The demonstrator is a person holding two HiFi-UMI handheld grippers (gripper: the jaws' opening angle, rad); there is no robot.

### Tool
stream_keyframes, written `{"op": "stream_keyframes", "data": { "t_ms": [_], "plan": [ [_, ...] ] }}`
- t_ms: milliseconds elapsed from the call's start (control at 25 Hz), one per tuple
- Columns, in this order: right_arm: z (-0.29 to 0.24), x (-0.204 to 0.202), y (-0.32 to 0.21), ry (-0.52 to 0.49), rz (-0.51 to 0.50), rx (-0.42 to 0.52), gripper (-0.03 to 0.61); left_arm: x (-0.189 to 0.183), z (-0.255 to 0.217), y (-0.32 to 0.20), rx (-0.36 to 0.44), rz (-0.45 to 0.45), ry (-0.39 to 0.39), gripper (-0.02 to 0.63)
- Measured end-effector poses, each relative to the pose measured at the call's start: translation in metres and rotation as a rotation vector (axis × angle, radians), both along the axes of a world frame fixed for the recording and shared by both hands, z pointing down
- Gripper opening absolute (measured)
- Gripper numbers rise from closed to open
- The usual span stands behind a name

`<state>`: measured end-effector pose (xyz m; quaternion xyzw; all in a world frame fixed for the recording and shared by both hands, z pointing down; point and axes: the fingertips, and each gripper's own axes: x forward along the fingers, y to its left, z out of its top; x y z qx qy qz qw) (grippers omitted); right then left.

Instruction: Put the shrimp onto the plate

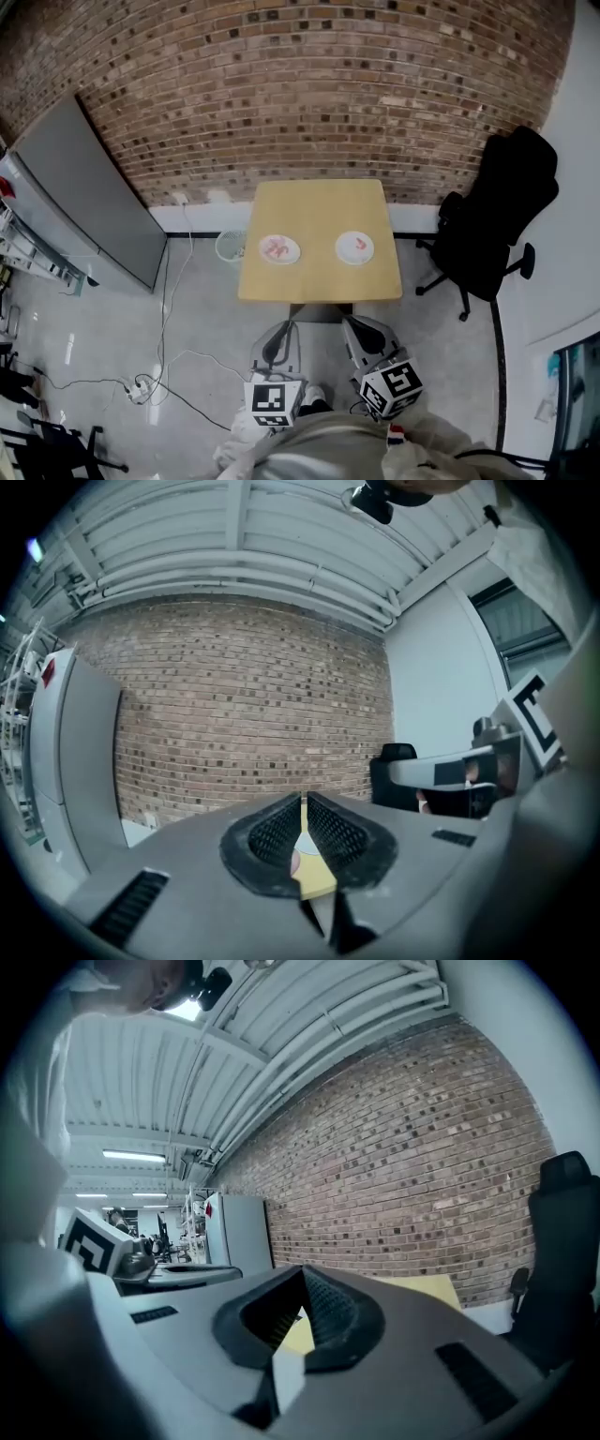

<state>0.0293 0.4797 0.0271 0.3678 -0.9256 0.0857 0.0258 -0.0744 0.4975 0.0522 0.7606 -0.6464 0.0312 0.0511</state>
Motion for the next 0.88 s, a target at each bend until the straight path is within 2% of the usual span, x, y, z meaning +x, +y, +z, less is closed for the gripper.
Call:
{"op": "stream_keyframes", "data": {
  "t_ms": [160, 360, 880],
  "plan": [
    [0.008, -0.015, -0.019, 0.022, 0.031, -0.02, 0.023, -0.024, 0.01, -0.023, -0.023, 0.012, 0.018, 0.028],
    [0.011, -0.025, -0.044, 0.028, 0.059, -0.024, 0.023, -0.04, 0.013, -0.047, -0.028, 0.022, 0.005, 0.028],
    [0.024, -0.028, -0.126, -0.009, 0.09, -0.036, 0.023, -0.039, 0.023, -0.121, -0.035, 0.056, -0.05, 0.028]
  ]
}}
